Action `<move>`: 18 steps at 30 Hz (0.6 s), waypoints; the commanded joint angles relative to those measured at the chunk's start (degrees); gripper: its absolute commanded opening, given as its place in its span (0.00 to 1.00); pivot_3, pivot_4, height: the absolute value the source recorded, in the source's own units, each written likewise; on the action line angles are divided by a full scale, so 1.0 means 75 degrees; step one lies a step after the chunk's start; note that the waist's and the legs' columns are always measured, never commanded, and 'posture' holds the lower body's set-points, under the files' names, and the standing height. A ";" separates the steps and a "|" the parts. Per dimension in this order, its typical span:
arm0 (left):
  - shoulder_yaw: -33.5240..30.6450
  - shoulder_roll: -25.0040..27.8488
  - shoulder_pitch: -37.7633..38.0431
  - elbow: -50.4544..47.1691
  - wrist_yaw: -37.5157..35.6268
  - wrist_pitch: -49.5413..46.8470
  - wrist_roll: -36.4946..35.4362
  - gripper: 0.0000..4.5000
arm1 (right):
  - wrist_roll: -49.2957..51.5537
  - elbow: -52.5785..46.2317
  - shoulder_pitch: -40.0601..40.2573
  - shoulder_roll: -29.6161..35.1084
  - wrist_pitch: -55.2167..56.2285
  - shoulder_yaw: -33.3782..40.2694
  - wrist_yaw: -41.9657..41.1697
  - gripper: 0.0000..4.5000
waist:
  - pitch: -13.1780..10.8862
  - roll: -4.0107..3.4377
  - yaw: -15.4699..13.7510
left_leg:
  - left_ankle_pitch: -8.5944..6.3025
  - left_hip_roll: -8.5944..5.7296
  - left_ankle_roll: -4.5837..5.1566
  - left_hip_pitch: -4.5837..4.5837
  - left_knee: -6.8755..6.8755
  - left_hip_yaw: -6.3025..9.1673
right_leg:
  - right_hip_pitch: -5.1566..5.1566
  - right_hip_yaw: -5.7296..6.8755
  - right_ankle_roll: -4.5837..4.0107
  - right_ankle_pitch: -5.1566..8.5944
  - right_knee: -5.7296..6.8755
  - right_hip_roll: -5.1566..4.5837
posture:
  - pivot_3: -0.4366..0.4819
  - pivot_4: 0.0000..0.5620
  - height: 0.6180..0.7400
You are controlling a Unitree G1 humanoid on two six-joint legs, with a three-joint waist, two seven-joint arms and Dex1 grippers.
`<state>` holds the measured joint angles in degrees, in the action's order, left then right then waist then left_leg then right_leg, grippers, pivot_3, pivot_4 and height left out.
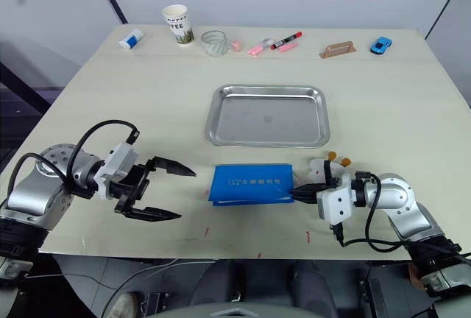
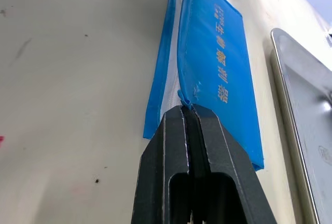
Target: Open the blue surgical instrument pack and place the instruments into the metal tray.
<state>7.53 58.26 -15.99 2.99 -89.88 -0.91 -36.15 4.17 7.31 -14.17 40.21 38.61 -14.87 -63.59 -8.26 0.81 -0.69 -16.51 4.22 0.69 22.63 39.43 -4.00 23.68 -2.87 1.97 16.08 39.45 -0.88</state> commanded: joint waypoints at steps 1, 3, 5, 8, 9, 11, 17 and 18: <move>-0.0201 -0.0025 0.0015 -0.0064 -0.0349 0.0078 -0.0050 1.00 | 0.0723 -0.0473 0.0023 0.0120 -0.0294 0.0136 -0.0179 0.01 | 0.0000 0.0000 0.0000 | 0.0000 0.0000 0.0000 0.0000 0.0000 -0.0001 | 0.0000 -0.0001 0.0000 0.0000 0.0000 0.0000 | 0.48 0.27 0.82; -0.0251 -0.0082 0.0051 -0.0068 -0.0349 0.0097 -0.0037 1.00 | 0.1204 -0.0759 0.0123 0.0263 -0.0769 0.0172 -0.0428 0.01 | -0.0001 -0.0001 0.0000 | 0.0000 0.0000 0.0000 0.0000 0.0000 -0.0001 | 0.0000 -0.0002 0.0000 0.0000 0.0000 0.0000 | 0.48 0.27 0.82; -0.0311 -0.0161 0.0078 -0.0065 -0.0349 0.0108 -0.0035 1.00 | 0.1909 -0.1171 0.0261 0.0365 -0.1600 0.0300 -0.0551 0.01 | -0.0001 -0.0001 -0.0002 | 0.0000 0.0000 0.0000 0.0000 0.0000 -0.0001 | 0.0000 -0.0001 0.0000 0.0000 0.0000 -0.0001 | 0.48 0.27 0.82; -0.0339 -0.0219 0.0098 -0.0067 -0.0349 0.0099 -0.0030 1.00 | 0.2689 -0.1680 0.0380 0.0507 -0.2713 0.0481 -0.0656 0.01 | -0.0002 0.0000 -0.0008 | 0.0000 0.0000 0.0000 0.0000 0.0001 0.0000 | -0.0001 -0.0001 0.0000 0.0000 0.0001 -0.0001 | 0.48 0.27 0.82; -0.0341 -0.0237 0.0097 -0.0059 -0.0349 0.0092 -0.0031 1.00 | 0.3010 -0.1847 0.0434 0.0564 -0.3207 0.0535 -0.0698 0.01 | -0.0002 0.0000 -0.0008 | 0.0000 0.0000 0.0000 0.0000 0.0001 0.0000 | -0.0001 -0.0001 0.0001 -0.0001 0.0001 -0.0001 | 0.48 0.27 0.82; -0.0367 -0.0303 0.0099 -0.0045 -0.0349 0.0077 -0.0041 1.00 | 0.3546 -0.2079 0.0559 0.0671 -0.4061 0.0646 -0.0806 0.01 | -0.0002 0.0000 -0.0007 | 0.0000 0.0000 0.0000 0.0000 0.0002 0.0000 | -0.0001 -0.0001 0.0001 -0.0001 0.0002 -0.0001 | 0.48 0.27 0.82; -0.0427 -0.0495 0.0145 -0.0153 -0.0348 -0.0009 -0.0022 1.00 | 0.4146 -0.2337 0.0662 0.0905 -0.5645 0.0934 -0.0875 0.01 | -0.0002 0.0001 -0.0009 | 0.0000 0.0000 0.0000 0.0001 0.0003 0.0000 | -0.0001 -0.0001 0.0001 -0.0001 0.0002 -0.0001 | 0.48 0.27 0.82; -0.0422 -0.0519 0.0161 -0.0179 -0.0348 -0.0017 -0.0015 1.00 | 0.4128 -0.2373 0.0653 0.0891 -0.5859 0.0962 -0.0822 0.01 | -0.0002 0.0001 -0.0009 | 0.0000 0.0000 0.0001 0.0001 0.0002 0.0001 | -0.0001 0.0000 0.0001 -0.0001 0.0002 0.0000 | 0.48 0.27 0.82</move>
<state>6.19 54.43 -15.10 2.96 -89.90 -0.94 -36.09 33.63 -8.53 -9.05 46.61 -2.47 -9.88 -70.42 -8.27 0.81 -0.76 -16.52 4.22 0.70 22.63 39.45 -3.99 23.67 -2.87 1.97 16.08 39.46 -0.88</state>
